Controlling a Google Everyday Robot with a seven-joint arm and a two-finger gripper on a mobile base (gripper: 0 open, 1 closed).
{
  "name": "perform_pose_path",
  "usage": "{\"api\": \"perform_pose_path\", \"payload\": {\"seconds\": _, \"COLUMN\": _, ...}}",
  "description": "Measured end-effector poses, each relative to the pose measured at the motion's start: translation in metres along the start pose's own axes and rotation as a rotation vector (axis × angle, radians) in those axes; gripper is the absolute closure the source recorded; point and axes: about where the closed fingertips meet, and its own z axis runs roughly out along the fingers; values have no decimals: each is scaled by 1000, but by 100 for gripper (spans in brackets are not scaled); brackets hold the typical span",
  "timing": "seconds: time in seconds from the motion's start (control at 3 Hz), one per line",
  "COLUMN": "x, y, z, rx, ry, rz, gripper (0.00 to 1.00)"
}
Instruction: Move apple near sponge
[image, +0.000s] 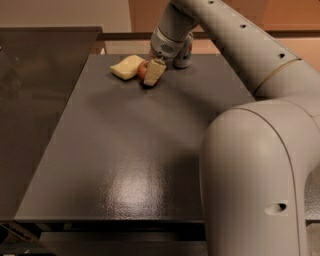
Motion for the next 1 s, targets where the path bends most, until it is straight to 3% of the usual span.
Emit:
{"api": "perform_pose_path", "payload": {"seconds": 0.33, "x": -1, "y": 0, "z": 4, "rx": -4, "ry": 0, "rz": -1, "gripper": 13}}
{"api": "perform_pose_path", "payload": {"seconds": 0.67, "x": -1, "y": 1, "z": 7, "rx": -8, "ry": 0, "rz": -1, "gripper": 0}}
{"api": "perform_pose_path", "payload": {"seconds": 1.0, "x": -1, "y": 1, "z": 7, "rx": -9, "ry": 0, "rz": -1, "gripper": 0}}
